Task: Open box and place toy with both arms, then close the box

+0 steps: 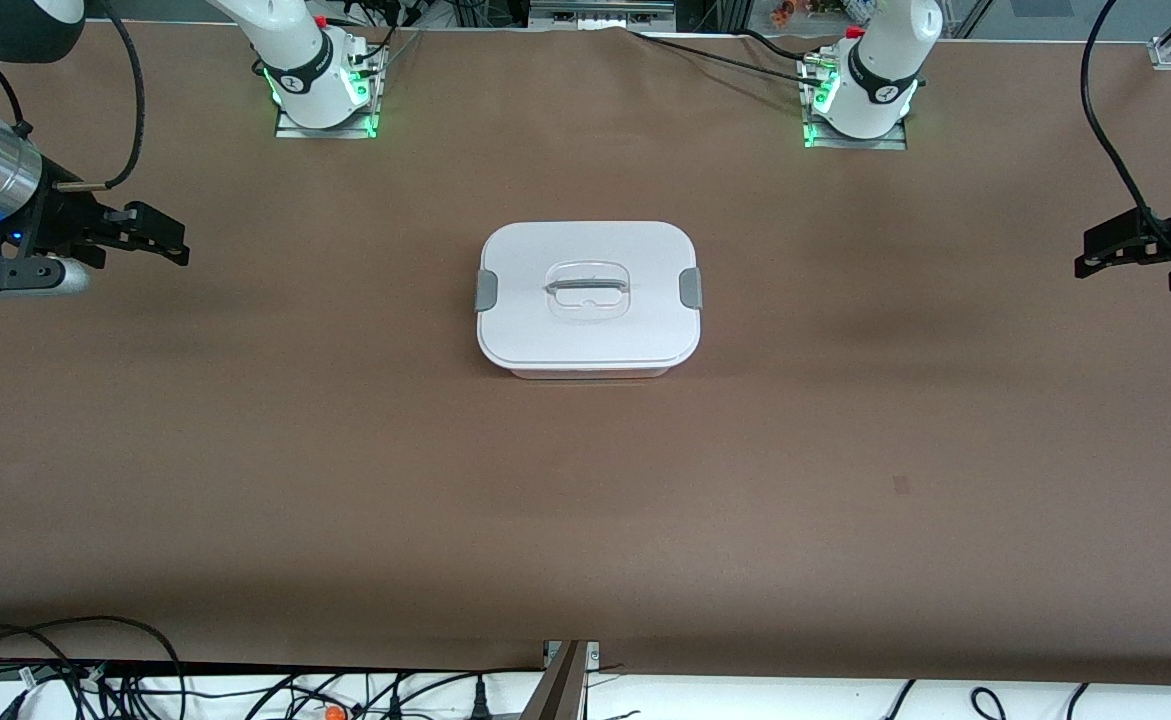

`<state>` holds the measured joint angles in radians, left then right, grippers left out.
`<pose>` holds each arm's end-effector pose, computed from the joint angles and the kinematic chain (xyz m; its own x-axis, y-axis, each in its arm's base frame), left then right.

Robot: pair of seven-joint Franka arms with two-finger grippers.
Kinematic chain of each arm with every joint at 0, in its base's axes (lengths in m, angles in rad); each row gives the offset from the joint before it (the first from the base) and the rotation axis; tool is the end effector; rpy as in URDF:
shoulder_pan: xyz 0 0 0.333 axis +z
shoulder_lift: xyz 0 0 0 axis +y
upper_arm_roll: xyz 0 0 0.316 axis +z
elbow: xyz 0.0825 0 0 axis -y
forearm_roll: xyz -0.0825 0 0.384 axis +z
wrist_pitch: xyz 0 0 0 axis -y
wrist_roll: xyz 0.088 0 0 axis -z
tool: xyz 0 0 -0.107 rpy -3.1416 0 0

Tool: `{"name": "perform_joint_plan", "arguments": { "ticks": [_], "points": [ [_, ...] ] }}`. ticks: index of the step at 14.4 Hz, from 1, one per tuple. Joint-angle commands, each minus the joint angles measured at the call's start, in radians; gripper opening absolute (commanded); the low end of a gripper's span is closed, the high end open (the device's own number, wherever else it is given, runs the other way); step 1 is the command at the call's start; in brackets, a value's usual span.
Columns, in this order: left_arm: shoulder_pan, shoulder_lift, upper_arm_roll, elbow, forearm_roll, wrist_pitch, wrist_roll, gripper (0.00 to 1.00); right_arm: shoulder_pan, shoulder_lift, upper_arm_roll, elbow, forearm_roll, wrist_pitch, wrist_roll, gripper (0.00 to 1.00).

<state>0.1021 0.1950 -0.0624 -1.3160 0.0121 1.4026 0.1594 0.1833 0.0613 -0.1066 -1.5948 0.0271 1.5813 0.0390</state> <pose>0.5957 0.0292 0.6166 0.9873 -0.1178 -0.1065 -0.1166 -0.9930 0.0171 0.5690 0.0483 0.5798 0.9965 0.0369 -0.0751 0.0357 -0.9992 -0.0176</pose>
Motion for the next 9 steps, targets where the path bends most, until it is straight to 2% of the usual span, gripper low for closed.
{"name": "perform_joint_plan", "arguments": {
  "ticks": [1,3,9],
  "points": [
    [0.002,-0.017,-0.005,-0.020,0.020,0.012,-0.030,1.00,-0.004,0.005,0.001,0.015,0.004,-0.010,-0.005,1.00],
    [-0.001,-0.019,-0.005,-0.019,0.025,0.010,-0.131,1.00,-0.002,0.005,0.001,0.015,0.002,-0.012,-0.005,1.00],
    [0.002,0.020,-0.005,0.011,0.034,0.003,-0.142,1.00,0.001,0.002,0.002,0.016,0.004,-0.018,0.002,1.00]
  ]
}}
